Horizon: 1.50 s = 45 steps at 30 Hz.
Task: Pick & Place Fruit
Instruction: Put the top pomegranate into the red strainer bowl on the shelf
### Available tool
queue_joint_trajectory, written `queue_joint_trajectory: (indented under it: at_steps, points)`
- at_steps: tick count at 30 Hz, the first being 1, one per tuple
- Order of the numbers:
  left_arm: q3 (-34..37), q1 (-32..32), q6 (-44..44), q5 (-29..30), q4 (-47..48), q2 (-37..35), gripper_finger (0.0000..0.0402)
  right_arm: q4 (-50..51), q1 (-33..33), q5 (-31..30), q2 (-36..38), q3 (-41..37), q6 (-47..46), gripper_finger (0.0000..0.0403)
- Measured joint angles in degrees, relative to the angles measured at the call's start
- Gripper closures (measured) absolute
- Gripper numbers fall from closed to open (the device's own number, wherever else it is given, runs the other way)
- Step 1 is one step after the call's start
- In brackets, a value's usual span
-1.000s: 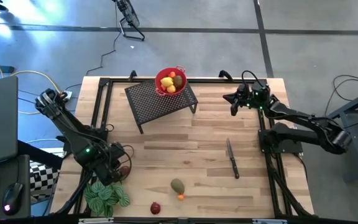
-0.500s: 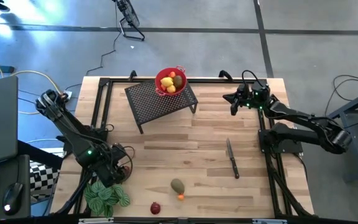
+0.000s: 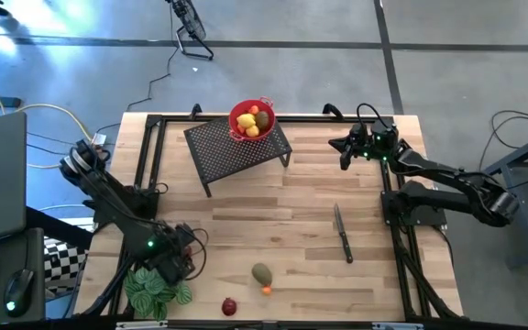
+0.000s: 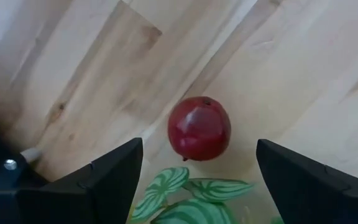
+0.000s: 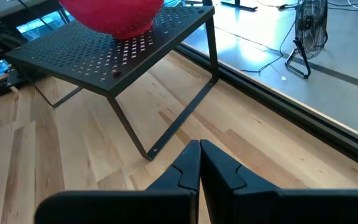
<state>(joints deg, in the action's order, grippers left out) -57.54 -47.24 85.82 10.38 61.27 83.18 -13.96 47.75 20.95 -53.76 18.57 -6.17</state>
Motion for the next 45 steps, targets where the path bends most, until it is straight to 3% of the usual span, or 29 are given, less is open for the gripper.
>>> queue_joint_trajectory:
  at_steps: [12, 19, 25, 30, 45]
  points:
    - [0.8, 1.1, 1.8, -3.0, -0.6, 1.4, 0.0097, 0.0, 0.0, 0.2, 0.0, 0.0, 0.2, 0.0401]
    - [6.2, 6.2, -3.6, -10.2, -7.3, 1.2, 0.0097, 0.0, 0.0, 0.2, 0.0, 0.0, 0.2, 0.0401]
    - [8.1, 9.5, -9.0, -10.1, -11.4, 1.2, 0.0097, 0.0, 0.0, 0.2, 0.0, 0.0, 0.4, 0.0401]
    - [9.8, 9.7, -9.1, -13.1, -11.8, 1.2, 0.0097, 0.1, 0.0, 0.2, 0.0, 0.0, 0.4, 0.0401]
    - [10.1, 9.7, -9.1, -11.8, -14.3, 1.2, 0.0097, 0.1, 0.0, 0.2, 0.0, 0.0, 0.4, 0.0401]
